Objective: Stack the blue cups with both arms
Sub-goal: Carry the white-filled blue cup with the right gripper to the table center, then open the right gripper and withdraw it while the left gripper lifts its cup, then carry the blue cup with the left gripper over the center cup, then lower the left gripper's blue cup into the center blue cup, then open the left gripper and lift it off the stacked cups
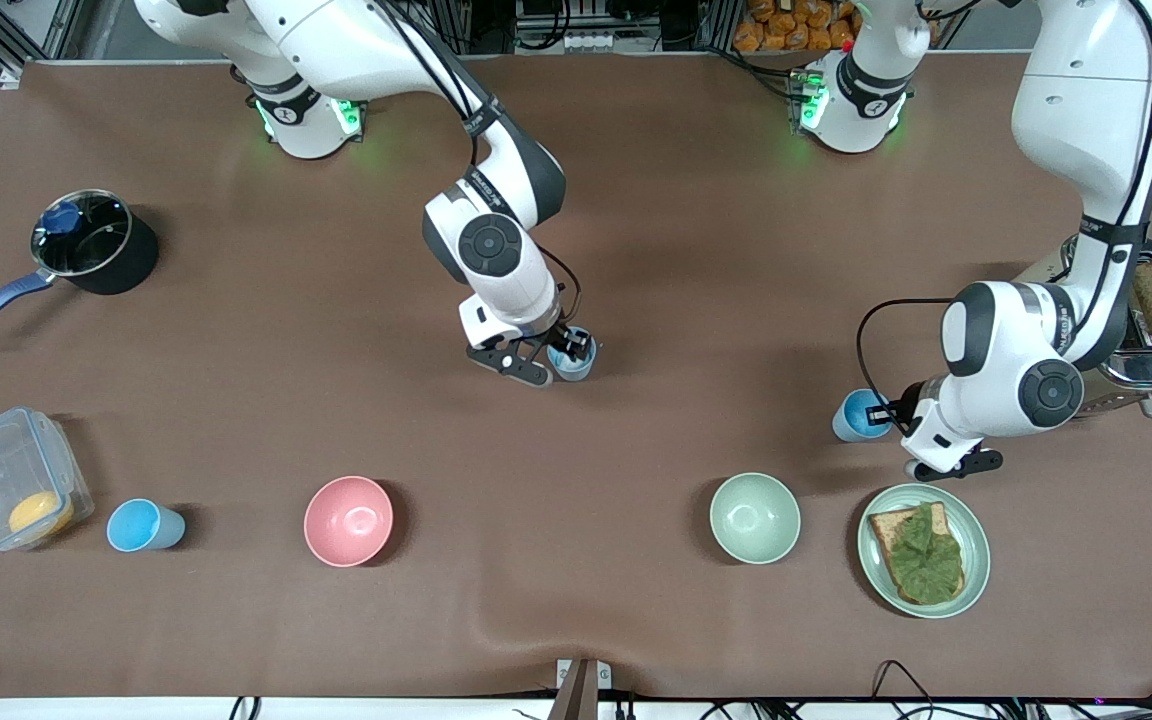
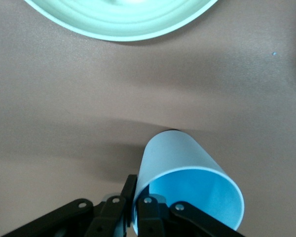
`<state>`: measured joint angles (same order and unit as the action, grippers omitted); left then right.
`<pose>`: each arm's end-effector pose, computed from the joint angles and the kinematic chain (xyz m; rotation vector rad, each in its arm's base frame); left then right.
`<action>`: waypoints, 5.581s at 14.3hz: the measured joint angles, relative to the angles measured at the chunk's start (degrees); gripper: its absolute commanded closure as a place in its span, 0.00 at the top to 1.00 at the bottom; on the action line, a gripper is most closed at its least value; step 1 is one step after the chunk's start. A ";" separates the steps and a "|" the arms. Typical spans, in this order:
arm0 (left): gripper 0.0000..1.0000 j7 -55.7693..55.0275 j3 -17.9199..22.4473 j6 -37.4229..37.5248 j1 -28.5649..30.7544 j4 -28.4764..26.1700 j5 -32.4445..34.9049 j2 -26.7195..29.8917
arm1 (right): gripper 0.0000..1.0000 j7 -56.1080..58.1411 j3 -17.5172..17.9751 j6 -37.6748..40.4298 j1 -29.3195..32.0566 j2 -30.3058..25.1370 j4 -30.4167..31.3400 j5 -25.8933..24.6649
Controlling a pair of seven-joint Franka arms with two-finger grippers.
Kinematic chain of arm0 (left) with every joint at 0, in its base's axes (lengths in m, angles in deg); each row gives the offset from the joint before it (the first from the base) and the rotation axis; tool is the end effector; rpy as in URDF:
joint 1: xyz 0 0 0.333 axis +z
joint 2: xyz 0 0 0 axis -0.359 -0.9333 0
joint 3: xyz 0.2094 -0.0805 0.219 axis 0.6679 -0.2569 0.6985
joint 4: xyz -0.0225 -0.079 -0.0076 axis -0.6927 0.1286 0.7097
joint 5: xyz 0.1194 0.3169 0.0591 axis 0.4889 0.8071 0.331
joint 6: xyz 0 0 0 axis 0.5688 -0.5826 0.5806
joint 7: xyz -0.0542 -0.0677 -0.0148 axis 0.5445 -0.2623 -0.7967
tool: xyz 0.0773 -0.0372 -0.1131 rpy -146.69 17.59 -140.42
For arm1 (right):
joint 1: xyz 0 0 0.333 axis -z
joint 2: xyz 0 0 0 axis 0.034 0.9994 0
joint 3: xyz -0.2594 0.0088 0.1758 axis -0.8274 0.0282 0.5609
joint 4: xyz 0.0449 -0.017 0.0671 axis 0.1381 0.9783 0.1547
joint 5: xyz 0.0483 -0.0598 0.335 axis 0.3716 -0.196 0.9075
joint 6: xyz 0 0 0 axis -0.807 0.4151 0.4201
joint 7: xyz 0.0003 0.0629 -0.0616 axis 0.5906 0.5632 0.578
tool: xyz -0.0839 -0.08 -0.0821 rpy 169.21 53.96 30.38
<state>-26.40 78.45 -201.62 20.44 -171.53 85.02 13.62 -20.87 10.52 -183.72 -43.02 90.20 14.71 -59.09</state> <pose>0.5924 -0.0489 0.2271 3.0828 0.2507 -0.2918 0.4947 0.4376 0.2737 -2.9163 0.6499 0.0591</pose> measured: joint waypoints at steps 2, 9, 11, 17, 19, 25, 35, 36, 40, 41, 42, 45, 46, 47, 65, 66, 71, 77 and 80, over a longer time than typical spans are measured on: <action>0.00 -0.02 0.04 0.02 0.03 -0.07 0.00 0.01 | 1.00 0.77 -1.18 4.33 1.35 -1.85 -3.49 -0.14; 0.00 -6.24 -0.07 -0.02 0.00 0.58 0.00 2.40 | 1.00 29.32 -1.90 30.36 17.62 -12.81 -13.96 -0.16; 0.00 -9.78 -1.24 -0.02 -0.12 1.46 -0.01 3.29 | 1.00 40.68 -1.90 35.93 22.32 -15.83 -14.04 -0.89; 0.00 -22.86 -10.32 1.92 -0.56 2.69 -0.02 4.92 | 1.00 62.76 -1.81 39.15 33.77 -26.71 -4.75 -7.43; 0.00 -28.21 -14.23 3.38 -0.78 3.45 -0.02 5.53 | 1.00 63.45 -1.67 38.26 35.84 -30.44 -0.85 -7.97; 0.00 -44.68 -23.89 3.70 -5.52 6.67 -0.02 5.71 | 1.00 63.80 -1.26 36.68 38.56 -34.45 1.11 -8.19; 0.00 -52.93 -24.32 3.53 -21.30 10.34 1.12 0.02 | 1.00 63.79 -0.83 36.52 38.68 -34.22 1.00 -8.39; 0.00 -52.88 -24.11 3.53 -20.90 10.62 1.21 -0.21 | 1.00 63.79 -0.78 36.53 38.68 -34.22 0.98 -8.39; 0.00 -52.83 -22.60 2.40 -20.57 10.93 1.32 -0.47 | 1.00 63.79 -0.79 37.06 38.68 -34.22 0.98 -8.39; 0.00 -52.83 -22.52 1.67 -20.61 10.93 1.49 -0.81 | 1.00 63.79 -0.79 37.12 38.68 -34.22 0.98 -8.39; 0.00 -52.83 -22.52 0.94 -20.72 10.92 1.99 -1.31 | 1.00 63.79 -0.79 37.14 38.68 -34.22 0.98 -8.39; 0.00 -52.83 -22.51 -0.54 -20.96 10.92 2.97 -3.07 | 1.00 63.79 -0.79 37.18 38.68 -34.22 0.98 -8.39; 0.00 -52.83 -22.51 -0.95 -20.96 10.92 3.07 -3.46 | 1.00 63.79 -0.79 37.19 38.68 -34.22 0.98 -8.39; 0.00 -52.83 -22.51 -1.11 -20.96 10.93 3.19 -3.70 | 1.00 63.79 -0.79 37.19 38.68 -34.22 0.98 -8.39; 0.00 -52.70 -21.32 -4.48 -20.99 11.08 3.32 -5.83 | 1.00 63.75 -0.77 37.26 38.68 -34.22 0.98 -8.39; 0.28 -52.70 -21.32 -4.53 -21.00 11.33 3.32 -5.83 | 1.00 63.75 -0.77 37.26 38.68 -34.22 0.98 -8.39; 1.00 -52.49 -21.33 -5.53 -21.42 11.68 5.79 -5.88 | 1.00 63.75 -0.76 37.90 38.68 -34.22 0.98 -8.39; 1.00 -53.12 -21.26 -6.05 -22.18 12.85 8.53 -5.41 | 1.00 63.75 -0.75 38.00 38.68 -34.22 0.98 -8.39; 1.00 -54.13 -21.08 -2.55 -19.84 14.16 8.54 -1.45 | 1.00 63.75 -0.75 38.07 38.68 -34.22 0.98 -8.39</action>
<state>-80.53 57.38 -204.17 0.60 -157.37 93.57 12.17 42.88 9.77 -145.66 -4.34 55.98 15.69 -67.48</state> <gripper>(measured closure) 0.000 0.000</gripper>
